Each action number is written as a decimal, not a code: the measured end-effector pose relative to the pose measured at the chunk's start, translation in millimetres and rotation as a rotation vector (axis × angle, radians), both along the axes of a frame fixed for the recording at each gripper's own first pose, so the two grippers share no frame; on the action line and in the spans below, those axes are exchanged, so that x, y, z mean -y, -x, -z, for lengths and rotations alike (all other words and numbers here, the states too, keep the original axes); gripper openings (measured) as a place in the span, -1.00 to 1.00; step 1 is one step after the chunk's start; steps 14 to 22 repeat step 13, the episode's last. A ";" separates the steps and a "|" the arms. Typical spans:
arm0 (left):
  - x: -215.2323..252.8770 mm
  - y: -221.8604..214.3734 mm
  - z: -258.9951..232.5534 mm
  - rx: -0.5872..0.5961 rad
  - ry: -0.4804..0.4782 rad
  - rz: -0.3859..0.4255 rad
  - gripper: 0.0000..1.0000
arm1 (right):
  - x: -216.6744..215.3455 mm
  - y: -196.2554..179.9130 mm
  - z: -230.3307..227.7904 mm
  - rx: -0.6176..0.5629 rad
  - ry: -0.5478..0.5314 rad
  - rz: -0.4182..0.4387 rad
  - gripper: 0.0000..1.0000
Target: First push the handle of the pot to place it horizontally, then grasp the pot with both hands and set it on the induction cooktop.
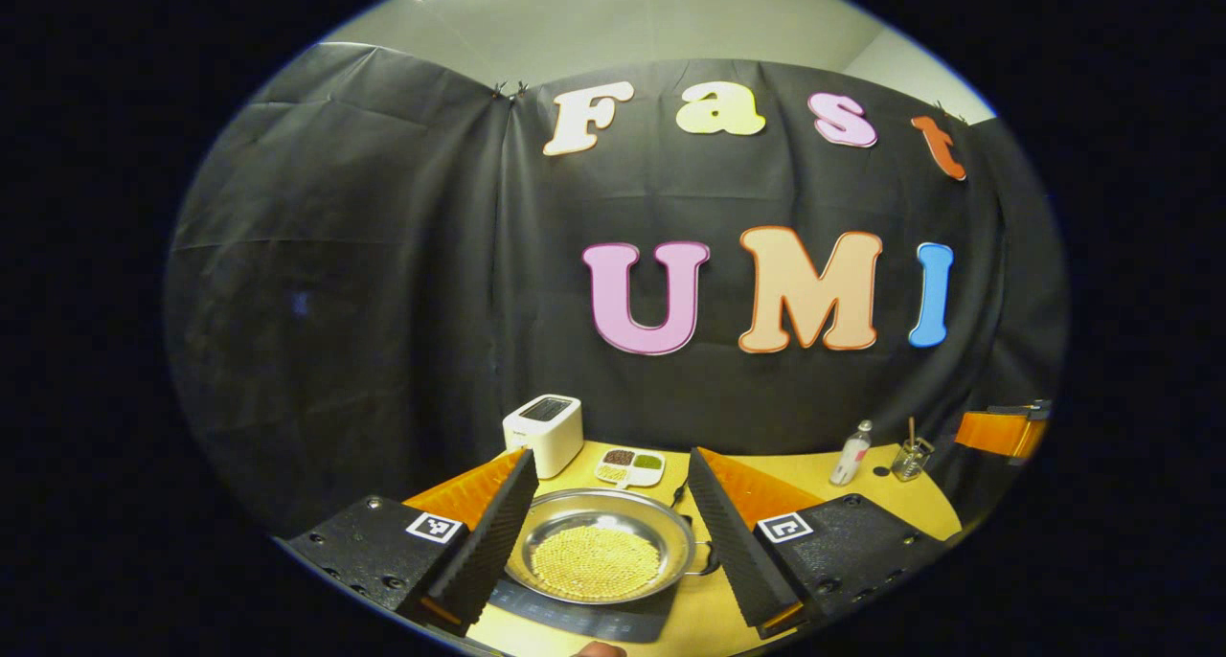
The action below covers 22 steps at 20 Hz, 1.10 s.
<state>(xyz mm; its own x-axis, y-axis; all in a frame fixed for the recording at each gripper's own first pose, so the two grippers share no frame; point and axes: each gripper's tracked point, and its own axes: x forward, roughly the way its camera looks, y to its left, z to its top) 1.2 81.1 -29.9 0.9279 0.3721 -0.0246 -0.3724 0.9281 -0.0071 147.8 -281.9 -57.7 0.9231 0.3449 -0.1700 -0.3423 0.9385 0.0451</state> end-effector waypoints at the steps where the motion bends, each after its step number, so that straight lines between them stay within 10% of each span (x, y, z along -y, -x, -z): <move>1: 12.0 -0.3 -2.5 0.006 -0.006 0.011 0.93 | 14.4 -3.1 -2.9 0.021 0.000 0.016 0.84; 11: 101.8 -17.5 -16.8 0.038 -0.027 0.133 0.92 | 112.3 27.9 -36.7 0.125 0.040 0.149 0.84; 22: 113.3 -20.7 -19.1 0.036 -0.033 0.154 0.92 | 121.4 31.5 -39.1 0.135 0.043 0.163 0.84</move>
